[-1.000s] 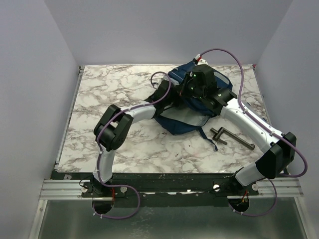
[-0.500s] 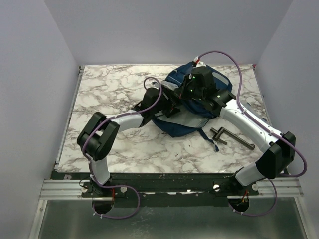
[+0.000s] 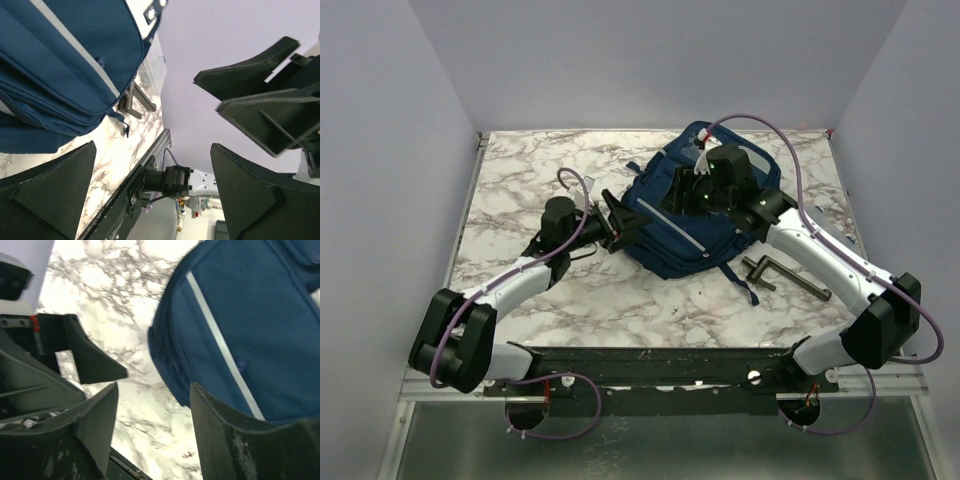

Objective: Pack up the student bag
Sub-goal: Place the book in the student bag, then adjust the student bag at the center of the board.

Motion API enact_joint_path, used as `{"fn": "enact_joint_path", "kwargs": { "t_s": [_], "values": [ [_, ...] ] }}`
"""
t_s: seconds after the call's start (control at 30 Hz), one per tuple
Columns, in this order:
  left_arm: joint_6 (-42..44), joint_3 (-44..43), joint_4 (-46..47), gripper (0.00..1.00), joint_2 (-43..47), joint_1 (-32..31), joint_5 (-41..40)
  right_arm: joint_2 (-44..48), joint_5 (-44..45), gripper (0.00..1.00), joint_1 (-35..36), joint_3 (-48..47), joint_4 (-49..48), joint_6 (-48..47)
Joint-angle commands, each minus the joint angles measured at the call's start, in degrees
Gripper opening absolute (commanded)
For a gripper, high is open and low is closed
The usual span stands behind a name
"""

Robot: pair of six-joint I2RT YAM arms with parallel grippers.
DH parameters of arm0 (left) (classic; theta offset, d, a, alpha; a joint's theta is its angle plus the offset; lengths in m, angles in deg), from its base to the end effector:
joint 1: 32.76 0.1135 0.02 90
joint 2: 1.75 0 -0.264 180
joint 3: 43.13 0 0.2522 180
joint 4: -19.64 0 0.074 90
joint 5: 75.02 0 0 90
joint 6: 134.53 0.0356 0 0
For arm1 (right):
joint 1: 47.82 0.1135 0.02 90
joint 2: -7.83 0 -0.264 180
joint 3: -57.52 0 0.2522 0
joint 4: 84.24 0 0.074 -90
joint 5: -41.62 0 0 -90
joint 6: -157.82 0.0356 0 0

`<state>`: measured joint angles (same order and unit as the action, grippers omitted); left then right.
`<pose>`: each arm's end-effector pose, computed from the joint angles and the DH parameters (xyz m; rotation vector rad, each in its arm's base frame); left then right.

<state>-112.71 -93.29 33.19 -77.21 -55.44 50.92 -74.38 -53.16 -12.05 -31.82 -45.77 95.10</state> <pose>0.2525 -0.1282 0.2403 -0.2880 2.0570 -1.6209 0.2644 0.1941 0.3494 -0.2148 2.1956 0.7264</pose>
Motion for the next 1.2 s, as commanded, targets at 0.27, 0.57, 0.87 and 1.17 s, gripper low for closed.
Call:
{"fn": "enact_joint_path", "kwargs": {
  "t_s": [0.27,0.57,0.87,1.17],
  "values": [
    [18.59,-10.29,-26.68,0.98,-2.23,-5.88,-9.38,6.29,-4.00,0.63,-25.90,20.87,-7.02,3.12],
    [25.47,-19.58,-43.12,0.91,-13.01,-7.82,-18.39,-1.89,-0.64,0.62,-27.88,21.92,-10.26,1.14],
    [29.04,-25.12,-43.74,0.64,-19.51,-7.58,-17.90,-11.79,-5.17,0.60,-27.04,17.76,-15.91,-2.88],
    [29.07,-22.53,-40.83,0.00,-15.19,-4.61,-12.21,-21.30,-7.73,0.59,-20.91,3.57,-13.27,-6.74]
  ]
}}
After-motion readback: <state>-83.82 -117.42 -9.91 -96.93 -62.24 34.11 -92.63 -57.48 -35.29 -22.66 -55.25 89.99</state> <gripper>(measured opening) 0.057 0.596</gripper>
